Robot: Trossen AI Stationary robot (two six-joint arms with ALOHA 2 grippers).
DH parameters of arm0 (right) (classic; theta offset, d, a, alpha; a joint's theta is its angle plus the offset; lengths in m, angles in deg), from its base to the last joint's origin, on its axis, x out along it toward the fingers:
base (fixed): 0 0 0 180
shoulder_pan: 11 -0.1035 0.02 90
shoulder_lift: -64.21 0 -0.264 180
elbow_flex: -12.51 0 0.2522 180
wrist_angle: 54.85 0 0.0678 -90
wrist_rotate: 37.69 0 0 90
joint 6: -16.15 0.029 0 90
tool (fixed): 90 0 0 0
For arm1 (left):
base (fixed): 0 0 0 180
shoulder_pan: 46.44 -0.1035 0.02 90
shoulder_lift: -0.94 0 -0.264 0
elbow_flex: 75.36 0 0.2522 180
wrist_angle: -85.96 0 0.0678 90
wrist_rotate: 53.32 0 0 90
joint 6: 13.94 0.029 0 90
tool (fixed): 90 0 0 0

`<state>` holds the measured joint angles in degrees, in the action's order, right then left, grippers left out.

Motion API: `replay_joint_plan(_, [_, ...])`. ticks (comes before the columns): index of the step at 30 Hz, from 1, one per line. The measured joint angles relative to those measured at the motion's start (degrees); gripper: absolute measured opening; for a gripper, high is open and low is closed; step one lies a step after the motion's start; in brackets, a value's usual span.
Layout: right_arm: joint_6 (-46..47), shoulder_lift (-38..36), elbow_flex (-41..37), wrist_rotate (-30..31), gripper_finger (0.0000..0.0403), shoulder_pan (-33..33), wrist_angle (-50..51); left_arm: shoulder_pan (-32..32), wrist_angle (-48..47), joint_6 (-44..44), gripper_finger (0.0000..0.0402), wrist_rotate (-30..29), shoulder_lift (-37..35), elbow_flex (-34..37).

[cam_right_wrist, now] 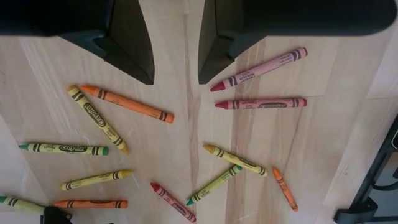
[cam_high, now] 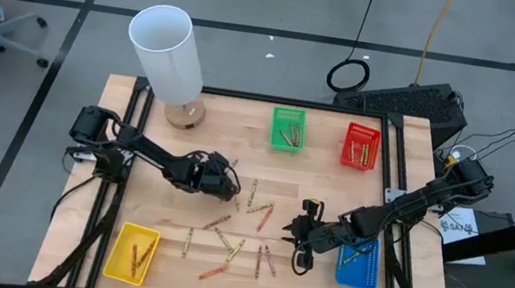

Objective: Sort crayons
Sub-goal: Put the green crayon into the red bin

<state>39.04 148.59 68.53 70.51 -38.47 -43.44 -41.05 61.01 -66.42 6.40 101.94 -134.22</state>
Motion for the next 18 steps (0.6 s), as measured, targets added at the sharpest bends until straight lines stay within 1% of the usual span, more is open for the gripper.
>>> replay_joint_plan(2, [-0.02,0.00,0.00,0.32,0.0110,0.00,0.00,0.00,-0.22,1.99,0.0011,0.26,-0.59,-0.11])
replay_joint_plan(6, [-0.04,0.00,0.00,3.12,0.0110,0.01,-0.02,0.01,-0.49,2.83,0.0010,0.90,-2.91,-0.58])
replay_joint_plan(11, [-0.06,0.00,0.00,4.47,0.0110,0.07,-0.05,0.41,-0.26,8.36,0.0009,0.82,-5.87,-1.40])
replay_joint_plan(15, [-0.07,0.00,0.00,4.46,0.0110,0.07,-0.04,2.23,0.55,16.65,0.0009,2.21,-7.70,-2.41])
replay_joint_plan(18, [-0.06,0.00,0.00,4.48,0.0110,0.07,-0.28,3.76,0.55,28.19,0.0009,3.01,-8.48,-3.42])
